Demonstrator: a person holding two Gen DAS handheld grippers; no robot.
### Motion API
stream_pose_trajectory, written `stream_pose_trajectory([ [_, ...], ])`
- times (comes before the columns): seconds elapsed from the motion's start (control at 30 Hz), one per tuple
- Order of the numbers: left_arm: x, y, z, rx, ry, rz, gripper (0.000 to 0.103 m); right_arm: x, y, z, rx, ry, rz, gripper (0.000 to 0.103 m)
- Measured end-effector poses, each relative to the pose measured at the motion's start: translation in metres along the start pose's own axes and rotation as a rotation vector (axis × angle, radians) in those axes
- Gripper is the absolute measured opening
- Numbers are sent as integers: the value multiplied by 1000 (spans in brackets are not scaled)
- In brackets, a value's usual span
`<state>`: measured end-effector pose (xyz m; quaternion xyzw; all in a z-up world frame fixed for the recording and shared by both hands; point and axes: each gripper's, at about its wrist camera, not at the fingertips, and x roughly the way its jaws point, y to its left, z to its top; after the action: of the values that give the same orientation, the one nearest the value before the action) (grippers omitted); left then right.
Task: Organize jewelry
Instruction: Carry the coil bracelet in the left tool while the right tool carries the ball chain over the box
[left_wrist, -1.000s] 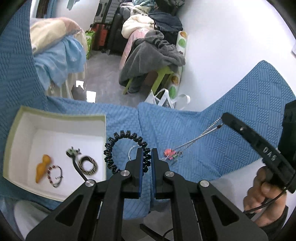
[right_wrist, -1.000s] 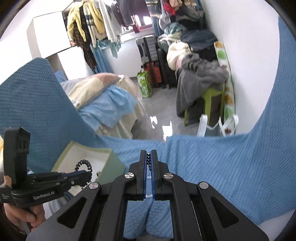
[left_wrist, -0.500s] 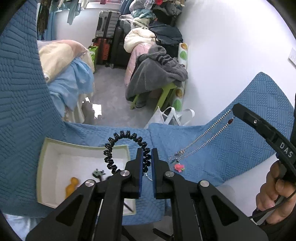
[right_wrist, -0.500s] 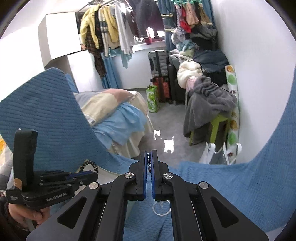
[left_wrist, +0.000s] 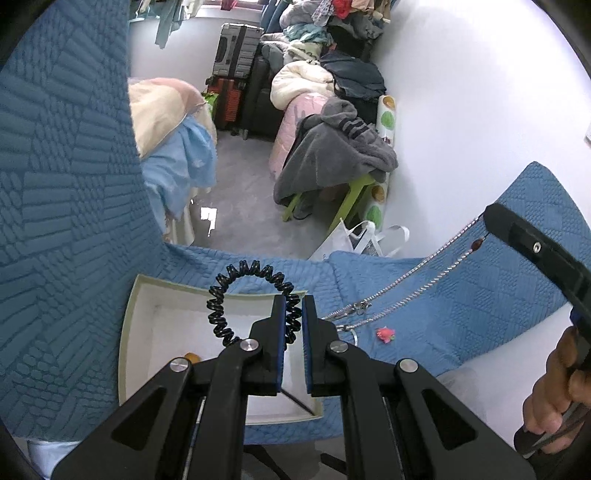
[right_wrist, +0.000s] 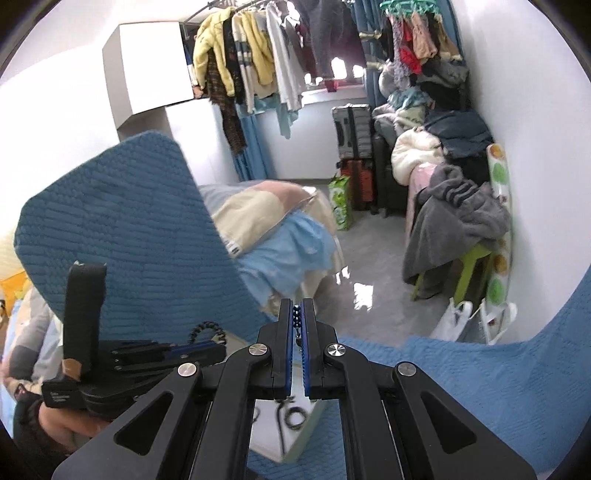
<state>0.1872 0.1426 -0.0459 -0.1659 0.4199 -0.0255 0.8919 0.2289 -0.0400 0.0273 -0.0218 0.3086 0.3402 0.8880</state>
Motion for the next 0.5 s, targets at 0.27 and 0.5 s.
stream_pose_trajectory([
  [0.27,20,33,-19,-23,53,-3,8,47,18,-31,15,105,26,2],
  [0.5,43,63,-31,-36,106,-3,8,86,20,-68,28,203,9,2],
])
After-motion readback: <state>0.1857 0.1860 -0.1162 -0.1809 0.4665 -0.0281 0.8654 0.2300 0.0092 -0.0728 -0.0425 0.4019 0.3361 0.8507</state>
